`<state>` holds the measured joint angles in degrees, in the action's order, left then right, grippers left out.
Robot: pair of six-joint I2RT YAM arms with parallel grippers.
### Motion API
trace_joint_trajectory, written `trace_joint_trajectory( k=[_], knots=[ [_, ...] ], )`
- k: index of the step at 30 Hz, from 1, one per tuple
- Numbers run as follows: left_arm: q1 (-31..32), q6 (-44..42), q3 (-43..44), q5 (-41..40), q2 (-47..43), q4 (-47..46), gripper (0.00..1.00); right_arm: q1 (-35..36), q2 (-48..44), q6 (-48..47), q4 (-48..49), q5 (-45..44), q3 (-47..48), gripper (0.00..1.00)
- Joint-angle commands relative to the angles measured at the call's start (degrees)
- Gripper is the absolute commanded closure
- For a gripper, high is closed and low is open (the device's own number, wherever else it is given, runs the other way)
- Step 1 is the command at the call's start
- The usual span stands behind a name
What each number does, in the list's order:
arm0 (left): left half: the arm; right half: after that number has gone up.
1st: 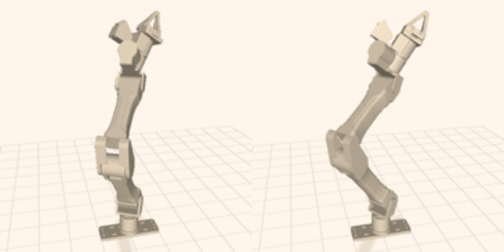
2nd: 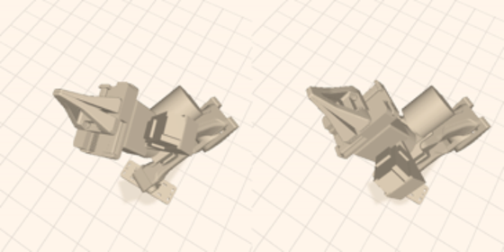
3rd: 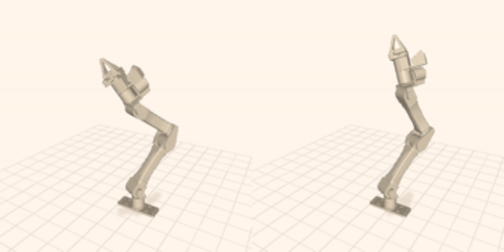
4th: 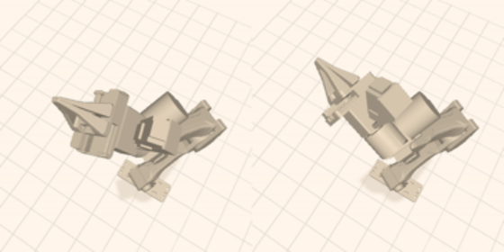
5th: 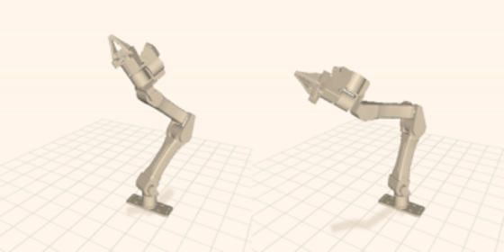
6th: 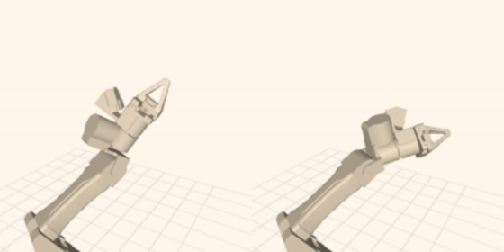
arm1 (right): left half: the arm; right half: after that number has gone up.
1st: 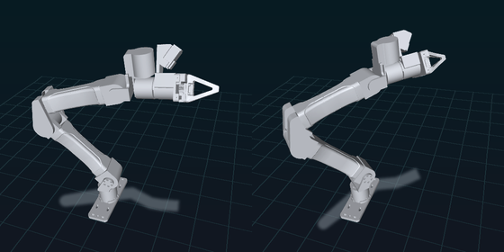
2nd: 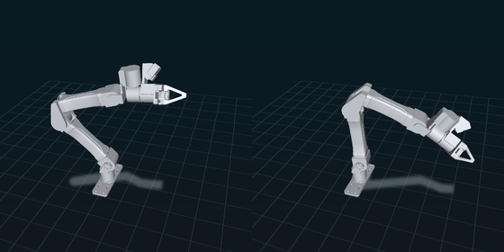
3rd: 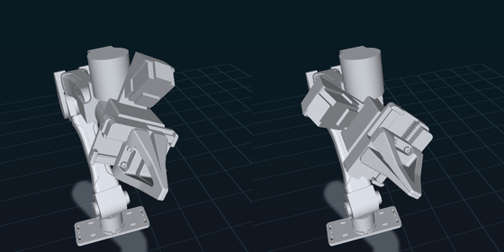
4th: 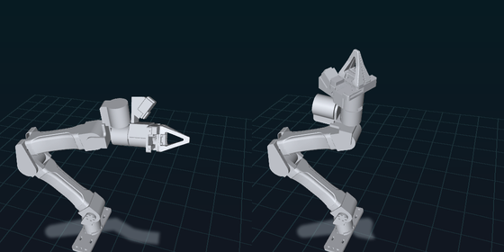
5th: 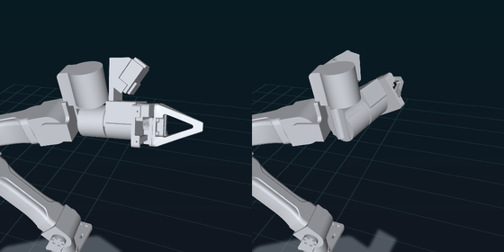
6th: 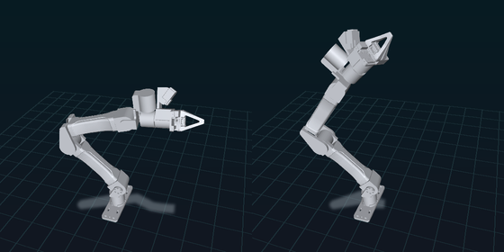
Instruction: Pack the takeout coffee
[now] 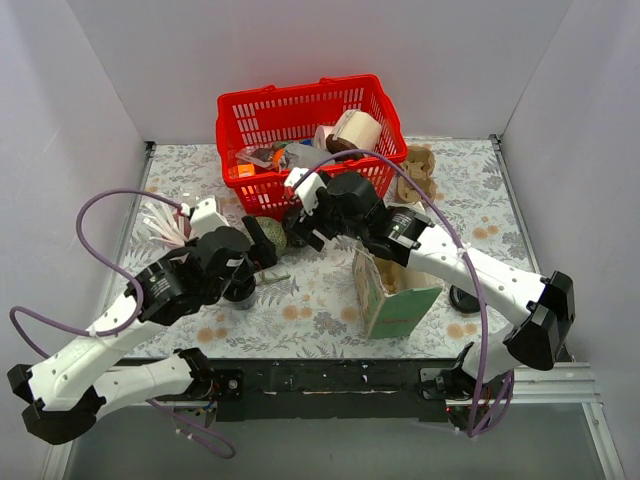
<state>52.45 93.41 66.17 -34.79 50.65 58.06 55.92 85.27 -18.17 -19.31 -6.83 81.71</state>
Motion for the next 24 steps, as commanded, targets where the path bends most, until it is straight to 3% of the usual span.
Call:
trace_joint_trajectory(
  k=[1, 6, 12, 18, 24],
  knots=[
    [-0.6, -0.5, 1.5, -0.7, 6.4, -4.4, 0.02, -1.3, -4.2, 3.6, 6.6, -7.0, -0.7, 0.11],
    [-3.5, 2.3, 3.9, 1.6, 13.6, -9.8, 0.02, -4.7, -9.6, 10.5, 10.8, -9.1, -5.2, 0.11],
    [-10.3, 8.9, 6.0, 8.4, 21.6, -16.0, 0.03, -5.9, -14.3, 12.5, 15.4, -20.0, -9.4, 0.11],
    [-11.6, 18.6, 5.6, 5.8, 27.6, -17.6, 0.21, -6.9, -15.8, 12.5, 18.8, -29.5, -11.5, 0.11],
    [-12.4, 27.5, 5.5, 2.1, 33.1, -16.8, 0.25, -8.5, -20.6, 12.6, 24.1, -30.5, -16.7, 0.11]
  ],
)
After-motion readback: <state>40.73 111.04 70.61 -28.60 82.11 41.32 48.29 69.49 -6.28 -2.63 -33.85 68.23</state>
